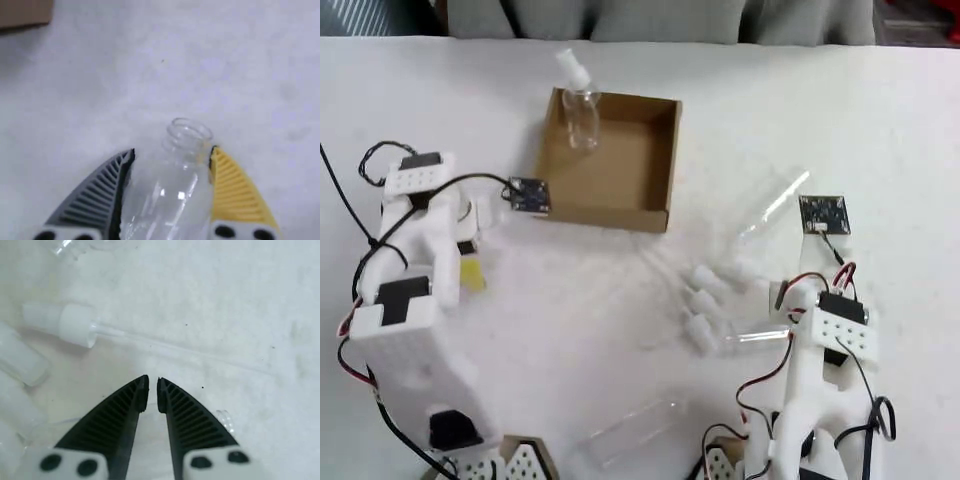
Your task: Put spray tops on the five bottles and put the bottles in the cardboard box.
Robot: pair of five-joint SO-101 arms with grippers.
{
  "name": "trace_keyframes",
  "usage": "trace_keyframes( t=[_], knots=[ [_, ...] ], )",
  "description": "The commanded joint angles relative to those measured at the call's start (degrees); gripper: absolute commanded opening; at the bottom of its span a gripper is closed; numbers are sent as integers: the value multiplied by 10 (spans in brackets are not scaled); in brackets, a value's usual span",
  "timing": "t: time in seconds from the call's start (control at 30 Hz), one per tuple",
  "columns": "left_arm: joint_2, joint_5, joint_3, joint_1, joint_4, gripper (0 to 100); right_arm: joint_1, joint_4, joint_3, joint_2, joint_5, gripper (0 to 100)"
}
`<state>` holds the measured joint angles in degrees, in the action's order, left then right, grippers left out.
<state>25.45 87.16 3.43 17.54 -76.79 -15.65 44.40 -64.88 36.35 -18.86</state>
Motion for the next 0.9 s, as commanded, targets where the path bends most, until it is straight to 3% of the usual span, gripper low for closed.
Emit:
trace_keyframes(
  t=[0.0,0.13,0.27,0.37,0.43,0.63,0.87],
  knots=[
    [-41,-150,-84,-31,-97,39,7,-7,2,9,-4,17],
    [-41,-372,-136,-70,-142,42,6,-7,2,9,-3,17],
    [-40,-648,-138,-94,-145,39,4,-6,2,9,-3,17],
    [-41,-825,-107,-93,-105,38,4,-6,2,9,-4,17],
    [-43,-904,-76,-89,-59,38,4,-6,2,9,-4,17],
    [-46,-946,14,-87,54,54,4,-6,2,9,-5,17],
    [-48,-943,34,-81,61,375,6,-6,2,9,-5,17]
  ],
)
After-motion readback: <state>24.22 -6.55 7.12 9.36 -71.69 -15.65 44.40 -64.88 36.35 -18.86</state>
